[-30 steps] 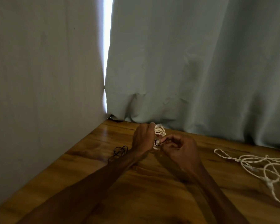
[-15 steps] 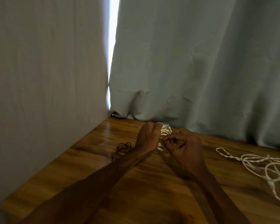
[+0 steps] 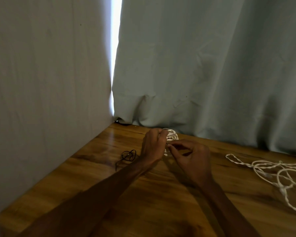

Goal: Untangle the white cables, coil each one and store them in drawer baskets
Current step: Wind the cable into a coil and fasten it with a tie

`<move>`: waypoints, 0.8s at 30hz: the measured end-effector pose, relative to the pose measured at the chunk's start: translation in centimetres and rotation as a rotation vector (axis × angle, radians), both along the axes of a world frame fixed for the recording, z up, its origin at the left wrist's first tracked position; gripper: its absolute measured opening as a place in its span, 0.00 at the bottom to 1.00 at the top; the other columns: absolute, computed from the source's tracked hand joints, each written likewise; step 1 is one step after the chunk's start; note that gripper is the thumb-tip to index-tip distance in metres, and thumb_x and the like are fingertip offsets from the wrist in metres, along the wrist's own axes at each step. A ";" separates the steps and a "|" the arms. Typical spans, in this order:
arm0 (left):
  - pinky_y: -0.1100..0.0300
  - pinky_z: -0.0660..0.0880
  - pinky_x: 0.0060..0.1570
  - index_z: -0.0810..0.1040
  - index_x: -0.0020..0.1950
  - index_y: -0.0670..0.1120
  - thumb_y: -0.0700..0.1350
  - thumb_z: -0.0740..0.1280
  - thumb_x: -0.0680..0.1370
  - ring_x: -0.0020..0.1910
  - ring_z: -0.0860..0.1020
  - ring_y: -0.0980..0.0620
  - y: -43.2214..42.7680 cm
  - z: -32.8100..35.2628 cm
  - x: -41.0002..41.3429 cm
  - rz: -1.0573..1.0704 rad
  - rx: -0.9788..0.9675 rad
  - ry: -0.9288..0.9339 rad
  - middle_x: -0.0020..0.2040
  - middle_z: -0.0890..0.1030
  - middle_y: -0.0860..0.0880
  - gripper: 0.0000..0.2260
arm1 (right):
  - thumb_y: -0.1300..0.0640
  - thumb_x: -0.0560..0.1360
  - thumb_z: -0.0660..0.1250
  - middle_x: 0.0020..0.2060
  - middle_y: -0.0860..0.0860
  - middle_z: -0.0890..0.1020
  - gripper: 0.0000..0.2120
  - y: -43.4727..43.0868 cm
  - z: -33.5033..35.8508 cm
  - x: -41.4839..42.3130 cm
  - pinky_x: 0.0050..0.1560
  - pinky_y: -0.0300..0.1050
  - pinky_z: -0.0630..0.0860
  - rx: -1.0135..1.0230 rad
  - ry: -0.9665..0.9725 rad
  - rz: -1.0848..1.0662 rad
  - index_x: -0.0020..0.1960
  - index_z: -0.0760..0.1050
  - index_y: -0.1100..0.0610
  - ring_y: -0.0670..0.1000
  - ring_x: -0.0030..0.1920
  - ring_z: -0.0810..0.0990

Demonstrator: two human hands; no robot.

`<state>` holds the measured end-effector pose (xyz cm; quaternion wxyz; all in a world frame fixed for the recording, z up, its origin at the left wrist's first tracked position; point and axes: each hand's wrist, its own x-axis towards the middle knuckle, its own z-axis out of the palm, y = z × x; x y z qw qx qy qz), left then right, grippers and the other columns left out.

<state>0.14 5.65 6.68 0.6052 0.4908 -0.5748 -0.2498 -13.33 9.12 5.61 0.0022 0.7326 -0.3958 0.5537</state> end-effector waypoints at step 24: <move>0.60 0.77 0.44 0.77 0.58 0.49 0.54 0.61 0.77 0.44 0.81 0.57 -1.0 -1.1 0.8 0.051 -0.164 -0.261 0.48 0.83 0.54 0.15 | 0.64 0.73 0.74 0.53 0.55 0.88 0.14 -0.1 -2.0 2.6 0.56 0.52 0.82 0.836 -1.120 0.421 0.58 0.82 0.62 0.54 0.57 0.86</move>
